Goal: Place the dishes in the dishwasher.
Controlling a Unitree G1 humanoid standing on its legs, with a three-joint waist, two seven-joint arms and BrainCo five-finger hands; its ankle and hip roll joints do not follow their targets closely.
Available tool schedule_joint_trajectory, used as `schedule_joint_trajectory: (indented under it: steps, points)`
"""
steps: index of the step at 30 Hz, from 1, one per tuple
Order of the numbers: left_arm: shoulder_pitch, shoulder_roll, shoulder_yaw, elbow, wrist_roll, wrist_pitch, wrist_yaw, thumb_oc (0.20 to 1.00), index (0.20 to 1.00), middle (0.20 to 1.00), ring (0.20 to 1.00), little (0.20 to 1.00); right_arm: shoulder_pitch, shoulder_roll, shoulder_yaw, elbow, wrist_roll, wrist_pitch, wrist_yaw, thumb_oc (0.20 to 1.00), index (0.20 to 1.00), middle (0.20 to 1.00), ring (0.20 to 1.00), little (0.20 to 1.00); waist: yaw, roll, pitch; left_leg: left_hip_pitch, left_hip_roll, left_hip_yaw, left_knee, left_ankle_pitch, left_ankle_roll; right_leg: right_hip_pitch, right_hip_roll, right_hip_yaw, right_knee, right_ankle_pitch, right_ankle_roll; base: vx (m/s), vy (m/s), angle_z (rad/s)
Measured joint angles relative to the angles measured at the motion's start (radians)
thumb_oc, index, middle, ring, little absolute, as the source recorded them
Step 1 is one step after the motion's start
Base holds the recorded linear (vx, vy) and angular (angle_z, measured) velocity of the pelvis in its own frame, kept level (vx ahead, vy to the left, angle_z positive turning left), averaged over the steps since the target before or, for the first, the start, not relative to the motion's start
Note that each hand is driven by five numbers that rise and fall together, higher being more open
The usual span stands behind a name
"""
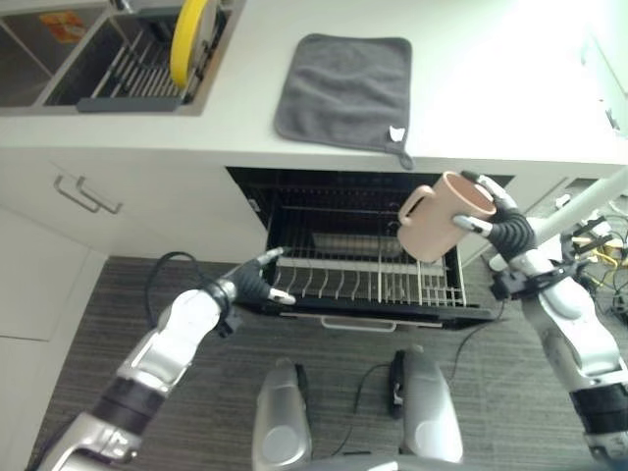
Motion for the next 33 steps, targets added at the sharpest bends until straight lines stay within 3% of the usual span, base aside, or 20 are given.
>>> schedule_joint_trajectory:
  steps: [4,7,14,17,21,25,33]
  points:
    - [-0.071,0.043,-0.145,0.068,0.216,0.081,-0.203,1.0,1.0,1.0,1.0,1.0,-0.035,-0.021,0.012,0.009,0.002,0.029,0.028,0.2,0.2,0.2,0.2,0.2,-0.029,0.001,0.0,0.0,0.01,0.002,0.001,-0.001,0.002,-0.002,0.002,0.001,-0.003,-0.001,-0.001,0.06,0.021,-0.03]
    - [-0.102,0.063,-0.154,0.101,0.329,0.11,-0.344,1.0,1.0,1.0,1.0,1.0,-0.064,-0.032,0.019,0.01,0.002,0.041,0.044,0.2,0.2,0.2,0.2,0.2,-0.046,0.001,0.0,0.012,0.016,0.018,0.0,0.0,-0.002,-0.003,0.015,0.018,-0.002,0.002,0.0,0.02,0.029,-0.15]
    - [-0.138,0.079,-0.183,0.066,0.57,0.097,-0.588,1.0,1.0,1.0,1.0,1.0,-0.075,-0.083,0.044,0.094,-0.036,0.064,0.068,0.2,0.2,0.2,0.2,0.2,-0.062,0.004,0.0,0.013,0.021,0.026,-0.002,0.0,-0.002,-0.013,0.016,0.023,0.004,0.001,-0.003,0.0,0.011,-0.04]
    - [-0.136,0.112,-0.184,0.0,0.649,0.055,-0.663,1.0,1.0,1.0,1.0,1.0,-0.074,-0.103,0.046,0.122,-0.07,0.064,0.067,0.2,0.2,0.2,0.2,0.2,-0.062,0.008,0.003,0.009,0.022,0.026,-0.004,0.001,-0.003,-0.018,0.016,0.023,0.005,0.0,-0.004,-0.03,-0.003,0.0]
    - [-0.118,0.195,-0.182,-0.14,0.71,-0.026,-0.772,1.0,1.0,1.0,1.0,1.0,-0.077,-0.195,0.05,0.133,-0.082,0.063,0.062,0.2,0.2,0.2,0.2,0.2,-0.059,0.028,0.015,0.0,0.016,0.021,-0.017,0.005,-0.01,-0.026,0.015,0.02,0.002,-0.001,-0.007,-0.08,-0.015,0.04]
    - [-0.112,0.196,-0.181,-0.152,0.713,-0.096,-0.789,1.0,1.0,1.0,1.0,1.0,-0.081,-0.196,0.073,0.202,-0.104,0.063,0.058,0.2,0.2,0.2,0.2,0.2,-0.042,0.05,0.027,-0.004,0.013,0.013,-0.031,0.011,-0.018,-0.029,0.014,0.008,-0.001,-0.005,-0.014,-0.08,-0.017,0.06]
    - [-0.087,0.21,-0.18,-0.158,0.703,-0.2,-0.78,1.0,1.0,1.0,1.0,1.0,-0.19,-0.196,0.156,0.419,-0.15,0.061,0.049,0.2,0.2,0.2,0.2,0.2,-0.01,0.058,0.031,-0.02,0.01,-0.008,-0.038,0.018,-0.028,-0.028,0.011,-0.015,-0.003,-0.011,-0.024,-0.06,-0.019,0.07]
